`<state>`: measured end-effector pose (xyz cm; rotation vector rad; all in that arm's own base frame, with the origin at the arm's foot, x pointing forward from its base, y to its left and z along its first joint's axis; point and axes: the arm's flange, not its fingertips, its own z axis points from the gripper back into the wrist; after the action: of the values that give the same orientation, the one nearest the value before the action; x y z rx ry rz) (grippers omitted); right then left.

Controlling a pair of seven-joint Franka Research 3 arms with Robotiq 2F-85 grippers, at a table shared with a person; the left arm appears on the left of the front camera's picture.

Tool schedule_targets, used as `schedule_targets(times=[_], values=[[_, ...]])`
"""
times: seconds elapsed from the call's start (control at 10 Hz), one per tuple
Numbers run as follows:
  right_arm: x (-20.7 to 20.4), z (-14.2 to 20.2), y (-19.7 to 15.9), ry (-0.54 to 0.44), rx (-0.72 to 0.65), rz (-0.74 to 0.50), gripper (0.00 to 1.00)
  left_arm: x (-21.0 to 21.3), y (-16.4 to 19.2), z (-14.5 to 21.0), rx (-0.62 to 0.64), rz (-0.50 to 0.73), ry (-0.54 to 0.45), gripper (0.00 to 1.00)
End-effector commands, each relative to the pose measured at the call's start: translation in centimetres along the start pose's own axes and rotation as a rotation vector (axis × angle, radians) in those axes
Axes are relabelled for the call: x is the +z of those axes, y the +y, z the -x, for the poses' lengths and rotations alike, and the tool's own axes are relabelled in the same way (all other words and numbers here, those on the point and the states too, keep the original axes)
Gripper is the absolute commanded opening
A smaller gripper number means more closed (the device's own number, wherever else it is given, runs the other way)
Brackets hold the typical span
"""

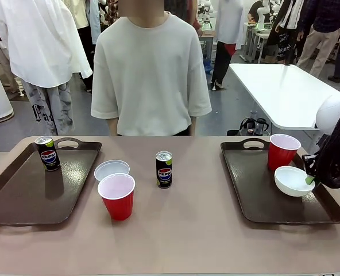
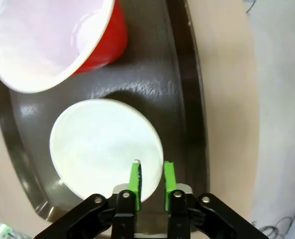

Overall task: Prepare tableware on both trays.
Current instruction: Pick up a Picnic Bowl from the table and place it on a Handle tray.

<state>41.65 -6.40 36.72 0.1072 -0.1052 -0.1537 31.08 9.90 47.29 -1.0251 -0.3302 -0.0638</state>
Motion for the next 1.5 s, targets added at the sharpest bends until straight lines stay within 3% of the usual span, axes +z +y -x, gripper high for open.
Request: schedule_targets(times=[0.0, 0.1, 0.3, 0.4, 0.5, 0.7, 0.9, 1.0, 1.1, 1.2, 1.4], values=[[5.3, 2.5, 1.8, 0.033, 0.026, -0.015, 0.9, 0.0, 0.0, 0.1, -0.012, 0.017, -0.009, 1.0], [7.9, 3.8, 2.3, 0.049, 0.052, -0.062, 1.0, 0.0, 0.0, 0.1, -0.012, 0.017, -0.009, 1.0], [11.0, 5.8, 3.2, 0.134, 0.102, -0.192, 1.0, 0.0, 0.0, 0.1, -0.012, 0.017, -0.009, 1.0], [12.0, 6.8, 3.8, 0.219, 0.147, -0.318, 0.67, 0.0, 0.0, 0.1, -0.012, 0.017, -0.009, 1.0], [12.8, 7.3, 4.2, 0.246, 0.143, -0.496, 0.76, 0.0, 0.0, 0.1, -0.012, 0.017, -0.009, 1.0], [13.5, 8.1, 5.0, 0.096, 0.014, -0.845, 0.76, 0.0, 0.0, 0.1, -0.012, 0.017, -0.009, 1.0], [13.5, 9.3, 5.7, 0.023, -0.047, -1.062, 0.76, 0.0, 0.0, 0.1, -0.012, 0.017, -0.009, 1.0], [13.5, 9.4, 5.7, -0.057, -0.123, -1.136, 0.76, 0.0, 0.0, 0.1, -0.012, 0.017, -0.009, 1.0], [13.4, 9.1, 6.6, -0.073, -0.148, -1.1, 0.76, 0.0, 0.0, 0.1, -0.012, 0.017, -0.009, 1.0], [14.8, 8.3, 5.1, 0.055, -0.108, -1.065, 0.76, 0.0, 0.0, 0.1, -0.012, 0.017, -0.009, 1.0], [14.8, 8.3, 5.1, 0.055, -0.108, -1.065, 0.76, 0.0, 0.0, 0.1, -0.012, 0.017, -0.009, 1.0]])
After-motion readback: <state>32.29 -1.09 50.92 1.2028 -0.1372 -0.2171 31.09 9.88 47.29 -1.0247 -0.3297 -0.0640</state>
